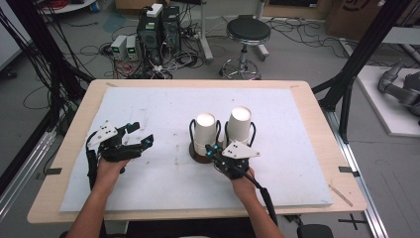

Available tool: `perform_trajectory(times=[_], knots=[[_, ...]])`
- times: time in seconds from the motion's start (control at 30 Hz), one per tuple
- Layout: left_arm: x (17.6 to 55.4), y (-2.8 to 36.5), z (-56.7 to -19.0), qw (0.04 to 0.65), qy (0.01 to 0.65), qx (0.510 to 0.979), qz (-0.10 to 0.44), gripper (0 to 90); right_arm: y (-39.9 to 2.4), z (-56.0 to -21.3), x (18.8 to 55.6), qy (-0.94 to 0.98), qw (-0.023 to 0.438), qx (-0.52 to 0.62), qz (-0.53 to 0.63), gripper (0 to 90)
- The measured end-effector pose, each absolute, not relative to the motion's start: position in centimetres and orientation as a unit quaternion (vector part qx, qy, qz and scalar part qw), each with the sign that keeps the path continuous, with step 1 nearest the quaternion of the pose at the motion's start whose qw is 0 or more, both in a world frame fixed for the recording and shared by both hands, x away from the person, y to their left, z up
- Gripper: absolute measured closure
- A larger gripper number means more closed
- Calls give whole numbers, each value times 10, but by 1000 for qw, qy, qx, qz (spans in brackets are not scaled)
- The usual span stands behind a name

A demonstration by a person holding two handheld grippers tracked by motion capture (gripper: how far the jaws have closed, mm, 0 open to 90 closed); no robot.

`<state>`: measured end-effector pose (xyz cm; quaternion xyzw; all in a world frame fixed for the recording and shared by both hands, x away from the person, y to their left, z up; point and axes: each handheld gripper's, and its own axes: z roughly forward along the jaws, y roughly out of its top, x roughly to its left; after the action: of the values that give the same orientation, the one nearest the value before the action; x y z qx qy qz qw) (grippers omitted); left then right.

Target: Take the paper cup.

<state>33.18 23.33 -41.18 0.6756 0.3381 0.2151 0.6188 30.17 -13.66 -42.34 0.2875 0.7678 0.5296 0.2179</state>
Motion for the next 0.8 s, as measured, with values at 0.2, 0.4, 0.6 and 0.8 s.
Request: perform_trajectory(times=[0.2,0.4,0.6,0.8], knots=[[332,233,-412,620,337,675,215,206,-131,-431,304,774,213,298,516,900],[332,232,-411,619,336,676,216,206,-125,-440,307,777,207,319,501,900],[333,230,-411,620,333,677,213,206,-121,-444,309,774,209,341,491,900],[333,225,-407,623,326,678,212,206,-120,-444,309,772,206,353,488,900]])
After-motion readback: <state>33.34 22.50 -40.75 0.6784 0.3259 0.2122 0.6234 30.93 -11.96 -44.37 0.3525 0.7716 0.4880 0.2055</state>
